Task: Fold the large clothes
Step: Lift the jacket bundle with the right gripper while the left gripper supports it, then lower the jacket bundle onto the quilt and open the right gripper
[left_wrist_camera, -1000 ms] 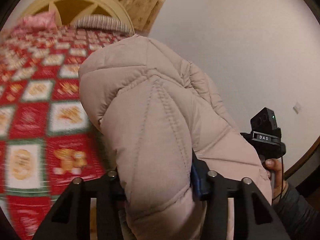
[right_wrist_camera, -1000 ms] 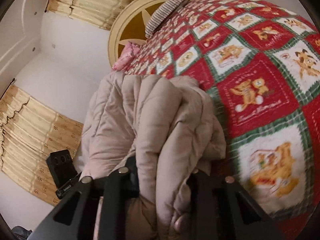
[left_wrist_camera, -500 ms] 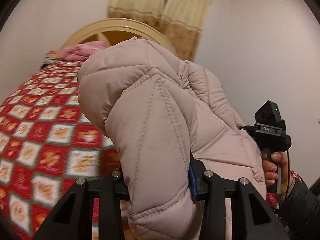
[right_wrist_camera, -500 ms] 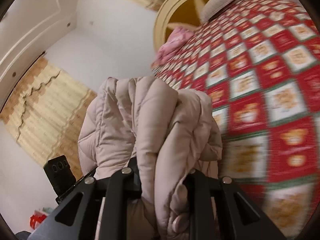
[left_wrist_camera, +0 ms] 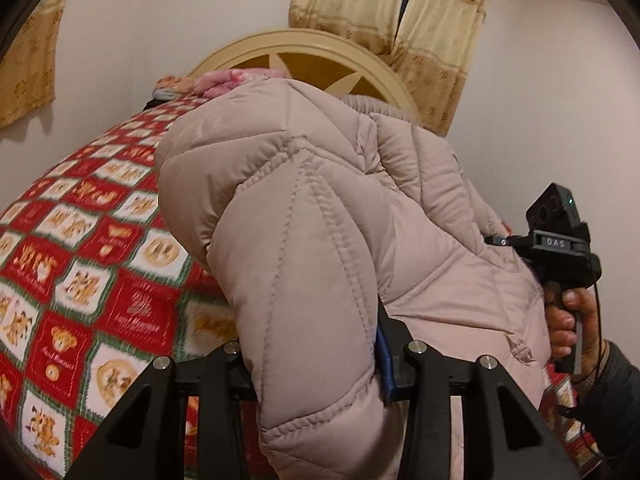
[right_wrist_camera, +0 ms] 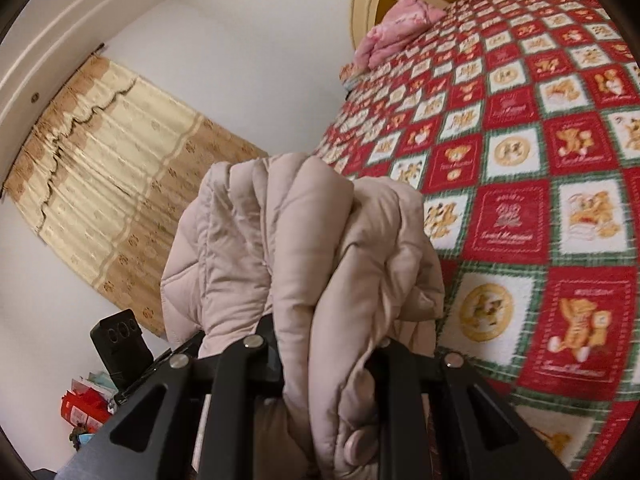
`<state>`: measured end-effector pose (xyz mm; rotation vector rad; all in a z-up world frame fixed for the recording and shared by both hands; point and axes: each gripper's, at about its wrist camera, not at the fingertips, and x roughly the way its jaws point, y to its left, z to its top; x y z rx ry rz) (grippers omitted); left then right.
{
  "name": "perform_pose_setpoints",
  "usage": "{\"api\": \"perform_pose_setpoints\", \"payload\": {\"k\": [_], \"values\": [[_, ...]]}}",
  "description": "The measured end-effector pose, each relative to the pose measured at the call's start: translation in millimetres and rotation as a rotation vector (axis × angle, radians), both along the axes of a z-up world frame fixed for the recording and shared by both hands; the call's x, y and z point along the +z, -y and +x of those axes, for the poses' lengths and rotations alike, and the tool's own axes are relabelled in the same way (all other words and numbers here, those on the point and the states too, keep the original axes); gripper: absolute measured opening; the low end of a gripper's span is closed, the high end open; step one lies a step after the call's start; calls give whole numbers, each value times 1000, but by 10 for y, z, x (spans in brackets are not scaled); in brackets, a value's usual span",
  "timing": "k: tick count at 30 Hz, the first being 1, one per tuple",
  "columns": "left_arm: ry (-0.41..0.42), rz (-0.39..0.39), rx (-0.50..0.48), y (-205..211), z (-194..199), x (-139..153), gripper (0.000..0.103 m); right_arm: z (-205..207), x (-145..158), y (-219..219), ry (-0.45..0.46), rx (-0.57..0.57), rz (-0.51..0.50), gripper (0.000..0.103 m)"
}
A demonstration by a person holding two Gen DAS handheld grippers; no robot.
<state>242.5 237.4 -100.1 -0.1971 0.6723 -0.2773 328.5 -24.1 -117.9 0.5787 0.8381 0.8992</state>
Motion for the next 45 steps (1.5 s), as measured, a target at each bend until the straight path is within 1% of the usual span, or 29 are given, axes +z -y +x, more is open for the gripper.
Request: {"api": "perform_pose_setpoints", "payload": {"k": [2, 4, 8, 9, 11, 13, 15, 19, 21, 25, 31, 34, 37, 41, 43, 44, 45], "values": [[-14, 15, 10, -97, 22, -65, 45, 6, -71, -69, -12, 7, -16, 22], [-31, 33, 29, -127, -15, -113, 56, 9, -123, -112, -23, 11, -28, 22], [-52, 64, 59, -168, 2, -200, 66, 39, -186, -196, -46, 16, -36, 22], [-54, 76, 69, -184, 8, -219, 70, 39, -203, -211, -49, 16, -43, 23], [-57, 105, 94, -201, 23, -259, 77, 31, -228, -253, -54, 12, -61, 23], [-55, 145, 130, -202, 31, -285, 88, 34, -254, -258, -59, 7, -69, 24], [-38, 192, 159, -197, 31, -294, 93, 2, -260, -287, -52, 2, -89, 25], [11, 298, 182, -132, 4, -316, 95, -36, -241, -350, -39, 2, -117, 26], [21, 317, 188, -122, -2, -313, 95, -47, -248, -376, -31, -3, -138, 27], [23, 305, 201, -139, 9, -345, 95, -49, -303, -373, -35, -20, -158, 29], [8, 291, 219, -112, 39, -383, 99, -64, -387, -354, -32, -38, -193, 35], [-2, 278, 225, -120, 70, -412, 102, -49, -422, -344, -45, -46, -201, 37], [-10, 261, 225, -120, 95, -442, 102, -33, -467, -320, -60, -54, -204, 39], [-9, 254, 226, -94, 108, -475, 102, -37, -509, -313, -56, -66, -225, 42], [-13, 256, 236, -86, 99, -462, 102, -36, -528, -315, -60, -73, -242, 48], [-13, 267, 245, -71, 82, -434, 102, -32, -531, -314, -63, -75, -248, 50], [-12, 294, 260, -34, 47, -382, 102, -31, -510, -307, -64, -82, -263, 55]]}}
